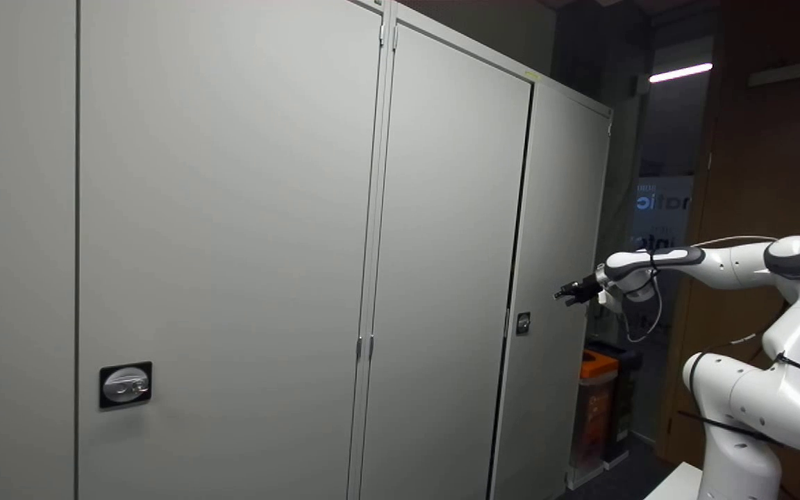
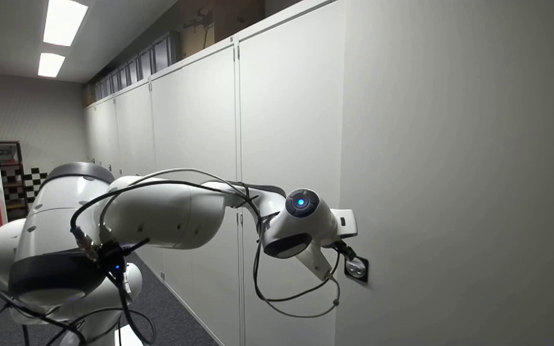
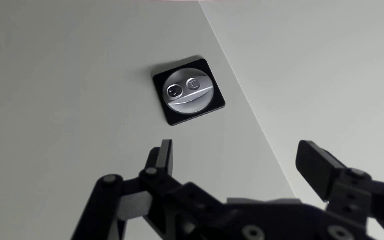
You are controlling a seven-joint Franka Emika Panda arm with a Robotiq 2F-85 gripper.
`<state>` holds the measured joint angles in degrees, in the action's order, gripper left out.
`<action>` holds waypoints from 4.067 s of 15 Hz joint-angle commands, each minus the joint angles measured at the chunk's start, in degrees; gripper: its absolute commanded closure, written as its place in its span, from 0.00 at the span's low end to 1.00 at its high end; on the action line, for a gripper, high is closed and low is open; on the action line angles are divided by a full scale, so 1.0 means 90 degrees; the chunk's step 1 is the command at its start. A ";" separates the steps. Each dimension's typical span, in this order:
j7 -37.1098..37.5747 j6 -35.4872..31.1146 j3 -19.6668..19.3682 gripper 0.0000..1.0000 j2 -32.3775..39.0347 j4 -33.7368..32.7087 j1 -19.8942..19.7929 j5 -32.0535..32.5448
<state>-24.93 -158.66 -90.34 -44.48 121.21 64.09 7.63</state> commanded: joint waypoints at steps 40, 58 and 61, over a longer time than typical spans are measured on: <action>0.0607 -0.1365 0.0073 0.00 -0.3364 0.0792 0.0294 -0.0480; 0.0655 -0.1472 0.0063 0.00 -0.3405 0.0790 0.0330 -0.0522; 0.0729 -0.1680 -0.0034 0.00 -0.3389 0.0840 0.0370 -0.0564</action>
<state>-19.91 -171.12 -90.39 -74.75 128.40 66.75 2.71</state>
